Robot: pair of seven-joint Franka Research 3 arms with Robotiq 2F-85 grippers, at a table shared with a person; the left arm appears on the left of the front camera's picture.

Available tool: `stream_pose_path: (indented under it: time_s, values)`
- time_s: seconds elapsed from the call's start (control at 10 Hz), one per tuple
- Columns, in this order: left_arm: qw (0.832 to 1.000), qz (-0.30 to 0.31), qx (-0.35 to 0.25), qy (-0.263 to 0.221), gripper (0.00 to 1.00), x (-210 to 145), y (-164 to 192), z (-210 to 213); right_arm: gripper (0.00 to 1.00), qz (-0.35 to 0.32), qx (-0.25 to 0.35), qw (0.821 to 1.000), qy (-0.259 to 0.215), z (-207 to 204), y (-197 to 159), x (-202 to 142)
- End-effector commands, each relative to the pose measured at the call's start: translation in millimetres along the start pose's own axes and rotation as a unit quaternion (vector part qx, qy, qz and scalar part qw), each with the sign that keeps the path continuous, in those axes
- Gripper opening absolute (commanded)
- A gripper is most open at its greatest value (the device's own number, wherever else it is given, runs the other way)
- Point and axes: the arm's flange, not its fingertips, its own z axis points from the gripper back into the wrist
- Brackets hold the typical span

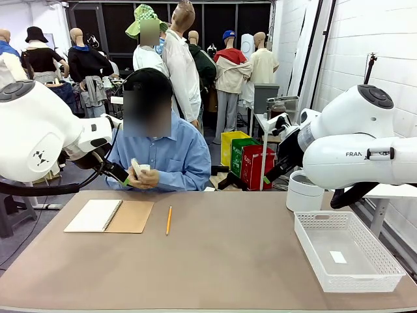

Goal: Sort the paper based on its condition.
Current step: If a person hands you a paper, place it in the Organizing basket , and if it's crumpled, put it in the Trash can.

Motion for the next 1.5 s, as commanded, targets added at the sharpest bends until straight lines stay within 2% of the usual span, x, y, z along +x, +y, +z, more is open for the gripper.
stream_pose_path:
  time_s: [0.0,1.4]
  values:
    - [1.000,0.000,0.000,0.004,1.00,-1.0,0.2,-0.6,1.00,-0.001,0.003,1.000,-0.001,-0.1,-0.8,-0.3]
    - [1.000,0.000,0.000,0.004,1.00,-1.0,0.2,-0.6,1.00,-0.001,0.003,1.000,-0.001,-0.1,-0.8,-0.3]
